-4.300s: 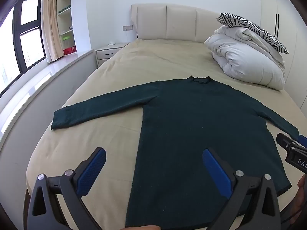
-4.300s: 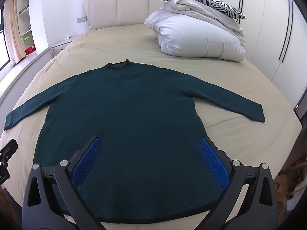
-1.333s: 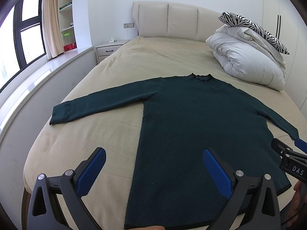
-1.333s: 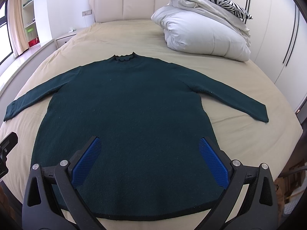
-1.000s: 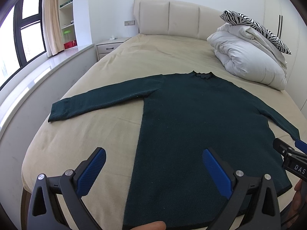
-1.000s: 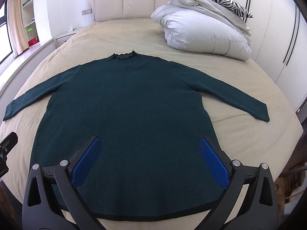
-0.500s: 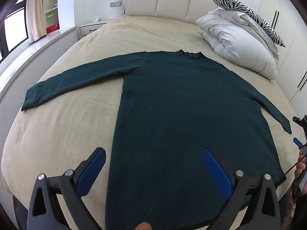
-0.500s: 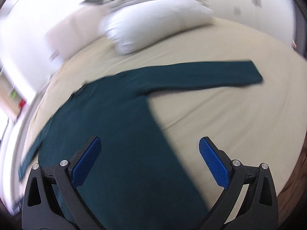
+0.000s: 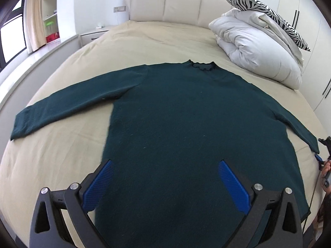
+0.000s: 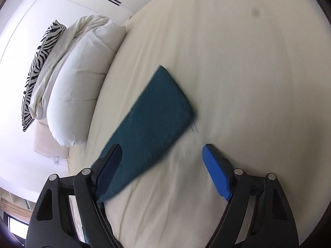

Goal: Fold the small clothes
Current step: 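Grasp the sweater sleeve cuff with the right gripper and lift it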

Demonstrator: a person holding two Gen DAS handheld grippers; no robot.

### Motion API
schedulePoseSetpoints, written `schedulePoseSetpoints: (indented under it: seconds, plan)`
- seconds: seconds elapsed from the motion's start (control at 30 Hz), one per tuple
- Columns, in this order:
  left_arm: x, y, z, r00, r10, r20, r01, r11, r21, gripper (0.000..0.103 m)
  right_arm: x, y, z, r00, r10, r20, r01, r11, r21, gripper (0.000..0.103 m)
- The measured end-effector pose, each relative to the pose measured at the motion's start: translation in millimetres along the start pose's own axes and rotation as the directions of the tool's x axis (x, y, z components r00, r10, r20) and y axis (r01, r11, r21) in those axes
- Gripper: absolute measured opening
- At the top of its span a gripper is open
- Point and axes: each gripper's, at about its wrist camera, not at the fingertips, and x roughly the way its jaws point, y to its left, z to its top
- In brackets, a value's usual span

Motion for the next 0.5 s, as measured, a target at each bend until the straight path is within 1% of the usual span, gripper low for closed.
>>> schedulePoseSetpoints:
  seconds: [0.03,0.1,0.2,0.23,0.27,0.3,0.4,0.5]
  plan:
    - [4.0,1.6,1.9,1.0,-0.019,-0.01,0.019,1.0,-0.01,0.102,9.2,0.2,10.5,1.0,0.007,-0.011,-0.007,1.0,-0.005,0.066]
    - [13.1,3.7,6.2,0.996,-0.083,-0.033,0.081,0.996,-0.045,0.097,23.1,8.4,17.4,1.0,-0.013,-0.029,0.013,1.0,-0.005,0.041]
    - [26.6,6.1,12.3,0.987,-0.148,-0.056,0.143,0.986,-0.085,0.092,36.9,18.8,22.8,0.998,-0.046,-0.032,0.046,0.999,-0.018,0.021]
    - [28.9,7.5,13.6,0.982,-0.178,-0.059,0.172,0.98,-0.1,0.092,42.6,23.1,27.1,0.998,-0.058,-0.026,0.057,0.998,-0.031,0.019]
    - [32.4,8.9,16.5,0.978,-0.198,-0.06,0.19,0.975,-0.114,0.092,37.3,25.2,21.9,0.998,-0.066,-0.021,0.065,0.997,-0.048,0.015]
    - [36.1,10.4,21.3,0.976,-0.211,-0.059,0.202,0.971,-0.126,0.092,36.8,30.7,22.3,0.997,-0.078,-0.013,0.076,0.995,-0.068,0.008]
    - [40.7,10.4,35.8,0.965,-0.258,-0.038,0.251,0.959,-0.13,0.089,30.0,62.3,14.9,0.994,-0.107,0.02,0.109,0.979,-0.171,0.007]
    - [45.1,12.0,51.3,0.957,-0.29,-0.002,0.287,0.948,-0.137,0.089,30.8,121.8,-6.2,0.993,-0.108,0.036,0.114,0.935,-0.335,0.007]
